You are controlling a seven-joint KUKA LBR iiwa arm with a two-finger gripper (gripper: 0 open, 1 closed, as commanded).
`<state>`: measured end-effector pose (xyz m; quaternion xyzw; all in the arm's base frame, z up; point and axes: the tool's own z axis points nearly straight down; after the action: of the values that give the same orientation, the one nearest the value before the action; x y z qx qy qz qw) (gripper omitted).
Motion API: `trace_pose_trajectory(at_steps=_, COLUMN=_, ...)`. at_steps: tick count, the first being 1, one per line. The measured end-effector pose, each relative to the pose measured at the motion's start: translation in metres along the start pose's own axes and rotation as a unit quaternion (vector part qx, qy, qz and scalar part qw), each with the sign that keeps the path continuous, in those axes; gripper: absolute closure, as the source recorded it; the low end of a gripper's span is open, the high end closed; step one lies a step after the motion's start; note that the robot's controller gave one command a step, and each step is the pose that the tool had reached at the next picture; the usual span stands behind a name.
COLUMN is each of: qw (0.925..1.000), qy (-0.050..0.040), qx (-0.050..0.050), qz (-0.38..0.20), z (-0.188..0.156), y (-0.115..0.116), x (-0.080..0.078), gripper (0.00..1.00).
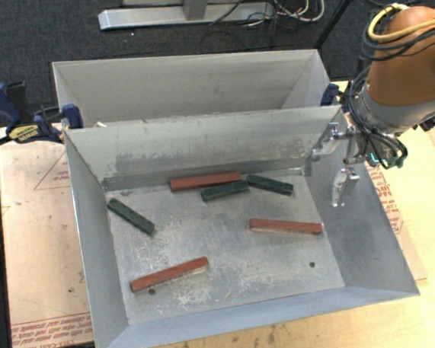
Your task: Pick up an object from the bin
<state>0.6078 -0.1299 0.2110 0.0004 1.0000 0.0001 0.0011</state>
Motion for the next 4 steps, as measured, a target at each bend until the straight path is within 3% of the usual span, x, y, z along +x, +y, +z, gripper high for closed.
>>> trace_pose_trajectory(at_steps=1, qw=1.0, qy=0.0, qx=0.0, qz=-0.001, z=0.0, y=0.0, x=0.0, gripper=0.0)
trace_pose_trajectory(at_steps=2, qw=0.9988, qy=-0.0014, qx=0.0, qz=-0.048, z=0.04, y=0.054, x=-0.022, gripper=0.0)
trace_pose_trajectory(at_steps=4, qw=0.9996, qy=0.0003, qx=-0.001, qz=0.026, z=0.081, y=0.126, x=-0.022, gripper=0.0)
